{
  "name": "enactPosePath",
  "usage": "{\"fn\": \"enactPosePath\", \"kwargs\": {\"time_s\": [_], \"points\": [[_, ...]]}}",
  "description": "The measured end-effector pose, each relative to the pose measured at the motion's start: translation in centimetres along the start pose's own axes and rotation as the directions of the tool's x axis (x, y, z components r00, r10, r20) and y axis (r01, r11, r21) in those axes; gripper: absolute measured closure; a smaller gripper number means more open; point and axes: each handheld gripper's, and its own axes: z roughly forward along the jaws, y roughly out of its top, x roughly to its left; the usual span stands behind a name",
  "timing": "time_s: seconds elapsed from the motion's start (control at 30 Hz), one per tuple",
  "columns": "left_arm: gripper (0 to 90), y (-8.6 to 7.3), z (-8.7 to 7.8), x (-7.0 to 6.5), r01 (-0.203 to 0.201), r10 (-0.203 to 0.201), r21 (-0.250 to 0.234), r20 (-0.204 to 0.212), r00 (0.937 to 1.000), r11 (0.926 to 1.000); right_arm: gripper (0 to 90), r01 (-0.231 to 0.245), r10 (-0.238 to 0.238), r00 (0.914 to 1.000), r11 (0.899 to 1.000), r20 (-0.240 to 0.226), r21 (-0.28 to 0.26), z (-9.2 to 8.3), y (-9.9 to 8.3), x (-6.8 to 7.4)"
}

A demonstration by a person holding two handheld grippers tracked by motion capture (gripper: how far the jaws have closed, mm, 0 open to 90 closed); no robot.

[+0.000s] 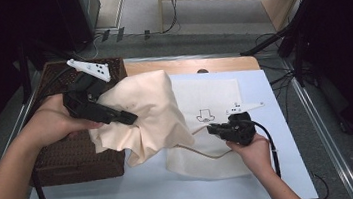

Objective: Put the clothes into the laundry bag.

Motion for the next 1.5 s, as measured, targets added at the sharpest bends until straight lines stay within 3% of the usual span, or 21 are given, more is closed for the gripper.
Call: {"fn": "enactPosePath", "kwargs": {"time_s": [0.27, 0.67, 1.07, 1.5], "points": [[65.1, 0.3, 2.0, -1.5, -0.046, 0.045, 0.034, 0.044, 0.9980, 0.9983, 84.7, -0.007, 0.007, 1.0000, 1.000, 0.000, -0.001, 0.0, 0.1, 0.0], [65.0, -0.8, 5.4, -1.5, -0.051, 0.045, 0.075, 0.080, 0.9958, 0.9959, 84.7, -0.004, 0.004, 1.0000, 1.000, 0.006, 0.002, 0.0, 0.1, 0.1], [64.8, -1.3, 9.4, -1.9, -0.082, 0.072, 0.117, 0.085, 0.9937, 0.9898, 84.7, -0.002, 0.002, 0.9999, 1.000, 0.011, 0.004, -0.1, 0.2, 0.2], [64.7, -2.6, 13.2, -2.4, -0.081, 0.066, 0.139, 0.111, 0.9917, 0.9870, 84.7, -0.007, 0.007, 0.9999, 1.000, 0.008, 0.006, -0.1, 0.2, 0.3]]}}
